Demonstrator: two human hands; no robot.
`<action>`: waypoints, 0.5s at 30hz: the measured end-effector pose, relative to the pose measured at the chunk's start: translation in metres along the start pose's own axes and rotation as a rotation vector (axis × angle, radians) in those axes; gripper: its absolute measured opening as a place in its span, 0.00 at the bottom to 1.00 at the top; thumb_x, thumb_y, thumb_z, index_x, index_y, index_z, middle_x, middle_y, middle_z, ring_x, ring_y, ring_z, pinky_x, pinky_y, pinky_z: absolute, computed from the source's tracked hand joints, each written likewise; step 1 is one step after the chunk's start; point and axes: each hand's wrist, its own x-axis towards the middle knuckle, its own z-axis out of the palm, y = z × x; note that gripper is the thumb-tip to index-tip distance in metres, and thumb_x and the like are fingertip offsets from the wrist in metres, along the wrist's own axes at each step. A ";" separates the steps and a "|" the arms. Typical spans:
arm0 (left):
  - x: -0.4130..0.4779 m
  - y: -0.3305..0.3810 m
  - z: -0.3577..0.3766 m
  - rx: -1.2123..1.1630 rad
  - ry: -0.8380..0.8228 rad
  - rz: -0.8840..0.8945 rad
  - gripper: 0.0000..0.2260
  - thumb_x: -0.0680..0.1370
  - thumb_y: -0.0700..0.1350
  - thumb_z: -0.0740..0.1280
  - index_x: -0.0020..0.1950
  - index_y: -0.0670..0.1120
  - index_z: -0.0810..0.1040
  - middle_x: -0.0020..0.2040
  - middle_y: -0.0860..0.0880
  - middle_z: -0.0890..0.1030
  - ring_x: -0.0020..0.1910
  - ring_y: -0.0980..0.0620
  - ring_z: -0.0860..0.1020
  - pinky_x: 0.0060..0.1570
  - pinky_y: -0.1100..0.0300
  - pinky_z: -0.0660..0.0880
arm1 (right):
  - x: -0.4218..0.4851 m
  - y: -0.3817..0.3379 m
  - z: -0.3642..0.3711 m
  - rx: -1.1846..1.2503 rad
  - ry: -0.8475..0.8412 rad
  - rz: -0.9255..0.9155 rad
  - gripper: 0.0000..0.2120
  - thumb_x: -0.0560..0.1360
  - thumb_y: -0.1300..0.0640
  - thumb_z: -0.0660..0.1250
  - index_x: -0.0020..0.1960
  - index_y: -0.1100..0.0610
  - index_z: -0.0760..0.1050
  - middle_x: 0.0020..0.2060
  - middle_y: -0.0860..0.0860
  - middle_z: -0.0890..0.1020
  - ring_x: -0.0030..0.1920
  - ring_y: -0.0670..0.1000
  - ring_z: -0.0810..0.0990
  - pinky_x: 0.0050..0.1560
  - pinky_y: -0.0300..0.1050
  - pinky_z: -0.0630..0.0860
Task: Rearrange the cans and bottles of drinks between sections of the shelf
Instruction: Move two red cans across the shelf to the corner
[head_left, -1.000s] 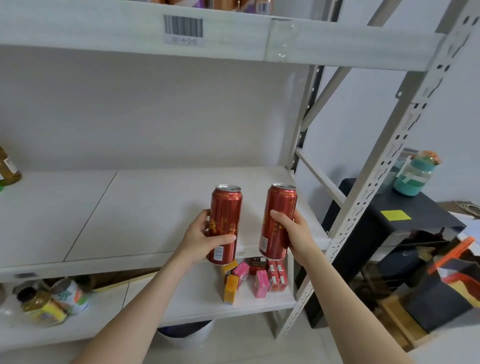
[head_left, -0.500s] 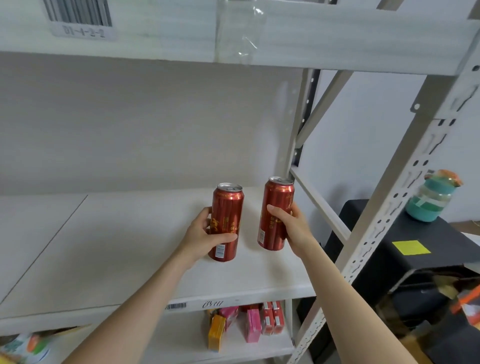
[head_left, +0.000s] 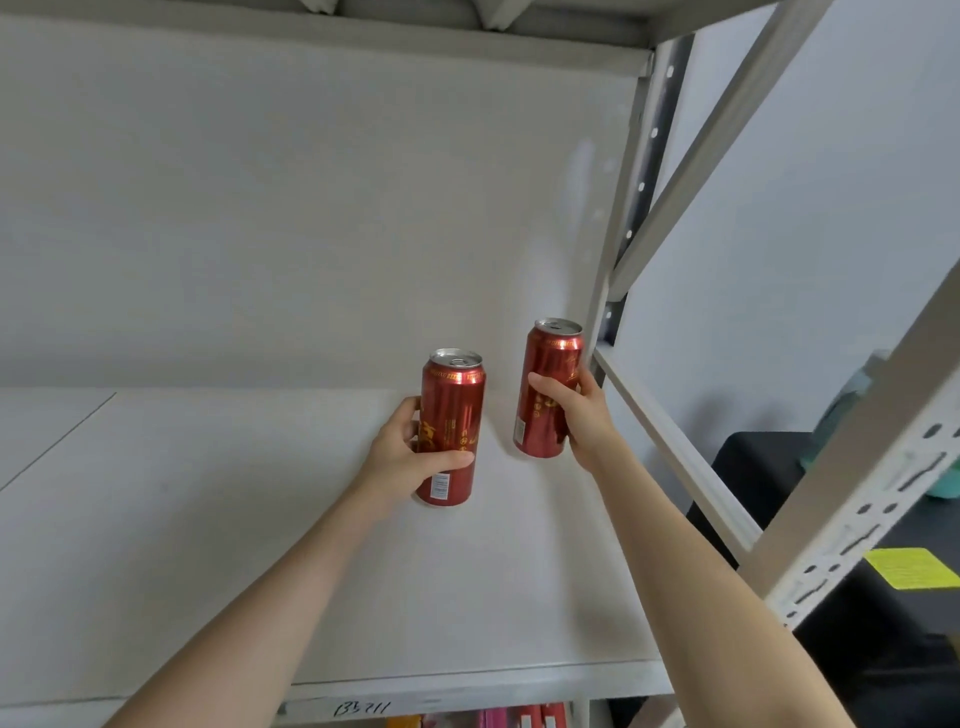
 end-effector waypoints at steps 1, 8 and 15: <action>0.004 -0.002 0.002 0.000 0.001 0.006 0.31 0.60 0.46 0.81 0.60 0.56 0.75 0.52 0.52 0.85 0.52 0.53 0.84 0.56 0.51 0.78 | 0.006 0.002 -0.001 0.003 0.006 -0.003 0.22 0.69 0.54 0.77 0.60 0.45 0.75 0.54 0.51 0.83 0.55 0.53 0.82 0.54 0.53 0.79; 0.026 -0.008 0.016 -0.022 0.022 0.037 0.36 0.55 0.52 0.81 0.61 0.57 0.74 0.54 0.53 0.85 0.55 0.52 0.83 0.60 0.47 0.78 | 0.037 0.017 -0.008 0.030 0.012 -0.027 0.20 0.70 0.58 0.76 0.59 0.47 0.76 0.53 0.51 0.83 0.53 0.53 0.82 0.53 0.51 0.78; 0.039 -0.011 0.022 -0.031 0.030 0.063 0.35 0.56 0.50 0.81 0.61 0.57 0.74 0.54 0.52 0.85 0.55 0.52 0.83 0.61 0.46 0.77 | 0.060 0.025 -0.012 0.028 -0.035 -0.034 0.22 0.70 0.57 0.76 0.60 0.44 0.75 0.56 0.50 0.82 0.57 0.54 0.80 0.60 0.58 0.76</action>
